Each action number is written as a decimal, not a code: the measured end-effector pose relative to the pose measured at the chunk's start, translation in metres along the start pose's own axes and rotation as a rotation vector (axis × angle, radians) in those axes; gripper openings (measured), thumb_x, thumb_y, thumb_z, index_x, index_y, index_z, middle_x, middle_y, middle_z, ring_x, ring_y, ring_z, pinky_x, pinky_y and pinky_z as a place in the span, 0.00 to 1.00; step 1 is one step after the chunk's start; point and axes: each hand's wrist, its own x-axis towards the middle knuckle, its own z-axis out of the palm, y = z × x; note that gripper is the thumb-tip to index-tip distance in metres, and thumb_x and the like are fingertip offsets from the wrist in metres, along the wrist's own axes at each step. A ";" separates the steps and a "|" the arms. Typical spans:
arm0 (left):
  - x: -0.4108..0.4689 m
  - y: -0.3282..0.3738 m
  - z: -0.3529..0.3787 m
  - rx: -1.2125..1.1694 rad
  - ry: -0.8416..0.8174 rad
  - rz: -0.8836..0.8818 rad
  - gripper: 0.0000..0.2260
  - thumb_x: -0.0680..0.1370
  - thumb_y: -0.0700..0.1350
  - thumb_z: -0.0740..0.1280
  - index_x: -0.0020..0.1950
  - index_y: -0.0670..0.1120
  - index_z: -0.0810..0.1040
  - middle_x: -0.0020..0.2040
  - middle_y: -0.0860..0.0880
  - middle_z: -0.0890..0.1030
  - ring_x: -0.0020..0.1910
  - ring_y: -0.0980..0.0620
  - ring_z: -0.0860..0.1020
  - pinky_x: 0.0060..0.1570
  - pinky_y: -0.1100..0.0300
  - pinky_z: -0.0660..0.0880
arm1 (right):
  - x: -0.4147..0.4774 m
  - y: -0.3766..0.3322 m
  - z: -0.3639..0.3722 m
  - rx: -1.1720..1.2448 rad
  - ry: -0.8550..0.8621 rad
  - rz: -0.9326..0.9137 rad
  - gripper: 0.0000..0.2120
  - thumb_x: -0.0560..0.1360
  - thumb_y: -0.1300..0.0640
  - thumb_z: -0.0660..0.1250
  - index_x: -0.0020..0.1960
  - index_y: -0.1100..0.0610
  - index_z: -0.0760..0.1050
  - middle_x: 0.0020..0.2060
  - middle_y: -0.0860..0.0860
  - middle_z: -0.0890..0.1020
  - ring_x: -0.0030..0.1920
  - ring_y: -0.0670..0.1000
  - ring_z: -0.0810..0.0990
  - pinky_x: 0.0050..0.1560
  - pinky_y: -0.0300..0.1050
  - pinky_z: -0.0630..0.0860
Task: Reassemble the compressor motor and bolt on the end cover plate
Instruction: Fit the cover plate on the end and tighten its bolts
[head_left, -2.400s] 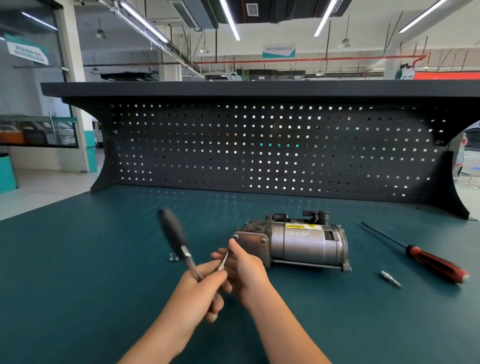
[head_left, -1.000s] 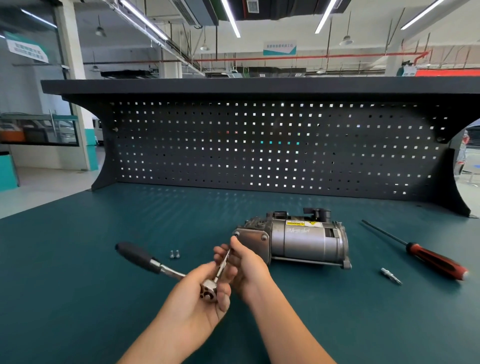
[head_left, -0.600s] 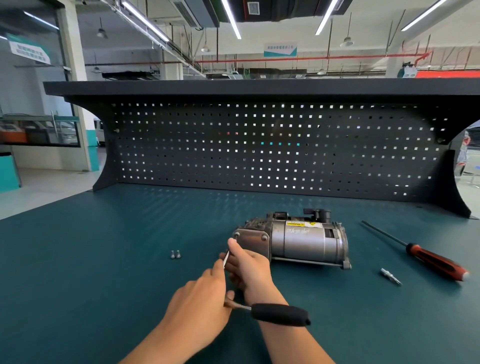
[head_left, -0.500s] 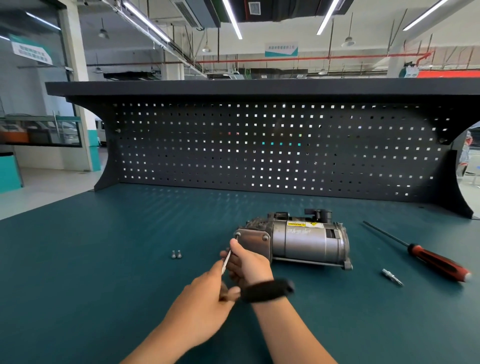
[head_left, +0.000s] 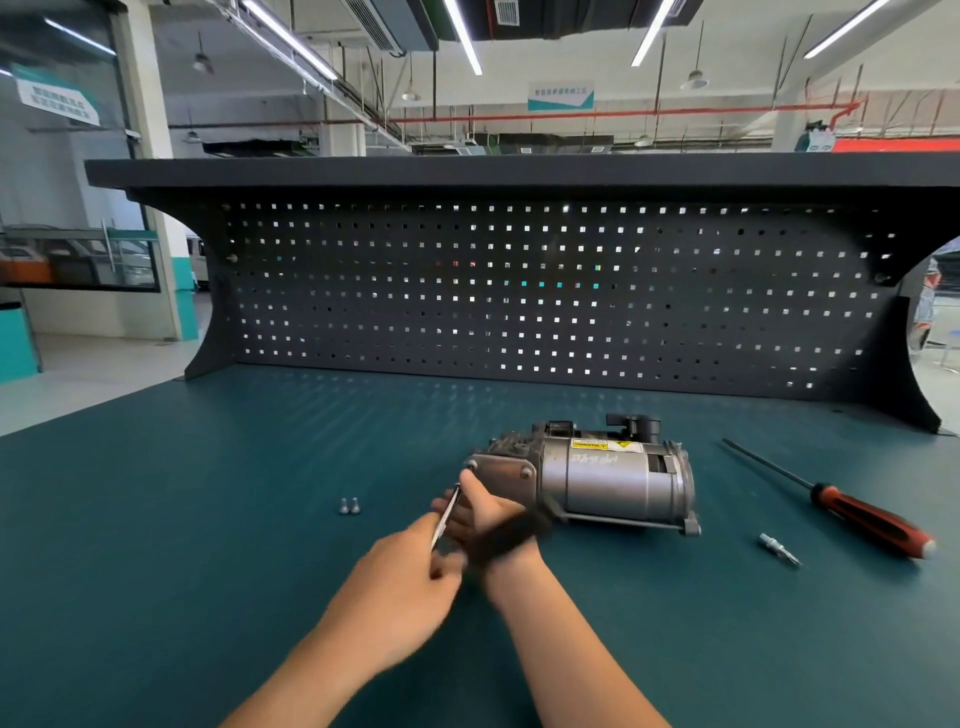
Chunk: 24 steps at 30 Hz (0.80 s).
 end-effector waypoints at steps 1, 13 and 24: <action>0.000 0.001 0.001 0.244 0.045 0.063 0.12 0.78 0.49 0.59 0.61 0.51 0.69 0.47 0.54 0.80 0.46 0.52 0.78 0.43 0.57 0.73 | 0.001 0.001 0.000 -0.047 0.011 -0.035 0.13 0.76 0.55 0.66 0.36 0.60 0.75 0.26 0.51 0.81 0.24 0.46 0.77 0.25 0.38 0.69; -0.006 0.001 0.009 -0.937 -0.058 -0.203 0.03 0.77 0.42 0.65 0.47 0.48 0.78 0.35 0.53 0.77 0.23 0.61 0.69 0.25 0.70 0.65 | -0.002 0.000 0.000 0.151 -0.077 0.109 0.12 0.78 0.57 0.63 0.39 0.62 0.74 0.27 0.53 0.82 0.26 0.47 0.79 0.27 0.39 0.74; 0.002 0.011 -0.009 -0.595 -0.211 -0.147 0.07 0.78 0.43 0.61 0.40 0.44 0.72 0.28 0.52 0.73 0.20 0.58 0.66 0.22 0.65 0.61 | 0.003 0.001 -0.005 0.007 0.015 0.028 0.12 0.75 0.54 0.68 0.37 0.60 0.76 0.28 0.51 0.83 0.30 0.49 0.80 0.37 0.42 0.75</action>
